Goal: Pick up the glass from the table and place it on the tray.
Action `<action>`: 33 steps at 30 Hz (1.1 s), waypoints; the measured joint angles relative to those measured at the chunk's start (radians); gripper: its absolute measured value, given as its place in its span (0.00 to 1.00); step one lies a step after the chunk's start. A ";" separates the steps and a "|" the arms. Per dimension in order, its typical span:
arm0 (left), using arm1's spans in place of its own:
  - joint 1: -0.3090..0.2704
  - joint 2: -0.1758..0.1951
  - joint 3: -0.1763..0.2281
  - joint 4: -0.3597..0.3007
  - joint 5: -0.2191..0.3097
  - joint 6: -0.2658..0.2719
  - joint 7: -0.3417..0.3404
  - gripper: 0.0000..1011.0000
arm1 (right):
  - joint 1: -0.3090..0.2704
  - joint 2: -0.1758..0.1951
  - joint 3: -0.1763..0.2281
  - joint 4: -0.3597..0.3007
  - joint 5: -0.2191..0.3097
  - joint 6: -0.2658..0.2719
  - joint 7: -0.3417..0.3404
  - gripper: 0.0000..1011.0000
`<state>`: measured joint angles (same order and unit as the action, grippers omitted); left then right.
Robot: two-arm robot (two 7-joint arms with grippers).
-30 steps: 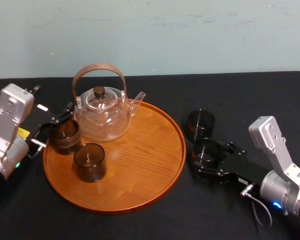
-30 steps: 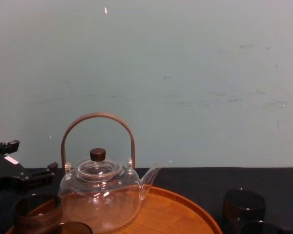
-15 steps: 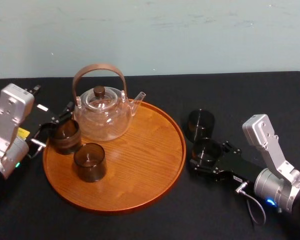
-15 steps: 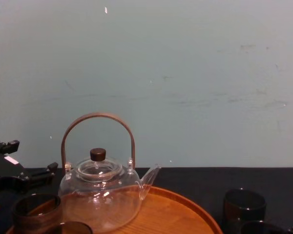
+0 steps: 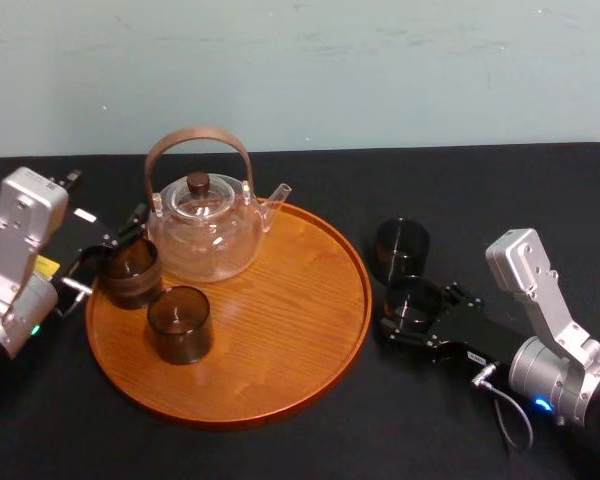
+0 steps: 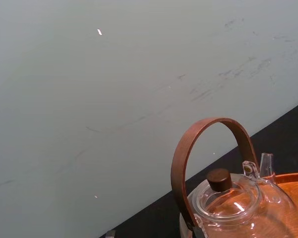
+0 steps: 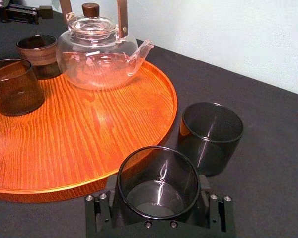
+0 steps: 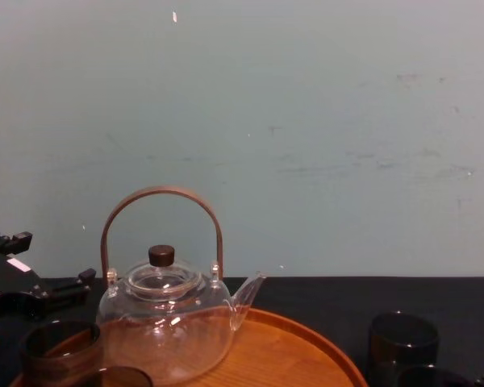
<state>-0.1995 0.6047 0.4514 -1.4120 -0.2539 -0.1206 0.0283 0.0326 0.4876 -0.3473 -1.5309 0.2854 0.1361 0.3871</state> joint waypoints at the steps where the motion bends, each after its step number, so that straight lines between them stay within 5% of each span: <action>1: 0.000 0.000 0.000 0.000 0.000 0.000 0.000 0.99 | 0.000 0.000 0.000 0.000 0.000 0.000 0.000 0.97; 5: 0.000 0.000 0.000 0.000 0.000 0.000 0.000 0.99 | 0.000 0.000 0.000 -0.001 0.001 -0.001 0.000 0.90; 21: 0.000 0.000 0.000 0.000 0.000 0.000 0.000 0.99 | -0.001 0.002 0.001 -0.004 0.004 -0.005 0.008 0.89; 33: 0.000 0.000 0.000 0.000 0.000 0.000 0.000 0.99 | -0.036 0.023 -0.021 -0.106 -0.005 -0.030 0.043 0.89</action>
<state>-0.1995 0.6047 0.4514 -1.4120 -0.2539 -0.1205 0.0283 -0.0039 0.5101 -0.3678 -1.6366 0.2803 0.1057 0.4299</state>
